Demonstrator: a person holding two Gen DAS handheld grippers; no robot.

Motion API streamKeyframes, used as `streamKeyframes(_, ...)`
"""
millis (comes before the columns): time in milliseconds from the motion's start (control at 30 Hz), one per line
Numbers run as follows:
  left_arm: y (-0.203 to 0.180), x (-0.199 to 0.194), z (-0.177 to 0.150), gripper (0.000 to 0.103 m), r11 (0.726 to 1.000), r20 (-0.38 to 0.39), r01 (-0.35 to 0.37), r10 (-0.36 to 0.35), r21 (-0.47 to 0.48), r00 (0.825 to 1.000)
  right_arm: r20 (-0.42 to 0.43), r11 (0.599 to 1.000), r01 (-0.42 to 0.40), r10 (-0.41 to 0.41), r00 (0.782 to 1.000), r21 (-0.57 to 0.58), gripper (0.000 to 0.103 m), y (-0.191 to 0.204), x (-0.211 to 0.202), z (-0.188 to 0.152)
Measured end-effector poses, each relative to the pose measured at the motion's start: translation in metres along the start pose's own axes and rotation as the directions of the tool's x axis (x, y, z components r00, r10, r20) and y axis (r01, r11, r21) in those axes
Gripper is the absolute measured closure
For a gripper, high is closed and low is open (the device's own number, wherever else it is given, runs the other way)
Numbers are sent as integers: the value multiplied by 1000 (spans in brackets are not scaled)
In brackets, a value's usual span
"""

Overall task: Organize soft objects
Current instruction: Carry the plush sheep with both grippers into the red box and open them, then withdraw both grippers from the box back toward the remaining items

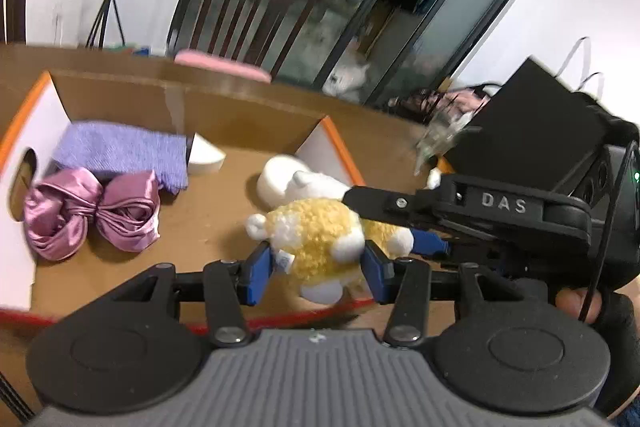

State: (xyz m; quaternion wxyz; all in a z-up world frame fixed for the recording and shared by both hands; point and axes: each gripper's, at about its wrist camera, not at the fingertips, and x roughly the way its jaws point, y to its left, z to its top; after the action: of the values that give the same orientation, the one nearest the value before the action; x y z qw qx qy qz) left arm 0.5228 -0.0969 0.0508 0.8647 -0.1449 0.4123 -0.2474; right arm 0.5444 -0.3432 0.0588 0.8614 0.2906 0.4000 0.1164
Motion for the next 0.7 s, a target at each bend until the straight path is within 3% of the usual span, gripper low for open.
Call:
streamKeyframes(167,14,40,5,54,1000,-65,-25,25,1,998,-19,992,118,-119,993,-51,48,1,39,7)
streamKeyframes(367,22,69,-4,47,1000,-91,-18,19,18,996,70,929,244,-233,970,-277,47,24,58,-4)
streamKeyframes(433,23,72,-9,44,999,-88,-16,19,31,996,78,908,257,-245,966,-332,45,30,60,-9)
streamKeyframes(533,20,63,-9,40,999,-61,-19,21,40,998,73,906,238,-226,971,-350,37,37,53,-11)
streamKeyframes(700,8,19,-6,37,992,-10,-33,35,119,999,137,906,229,-191,972,-357,37,47,14,-1)
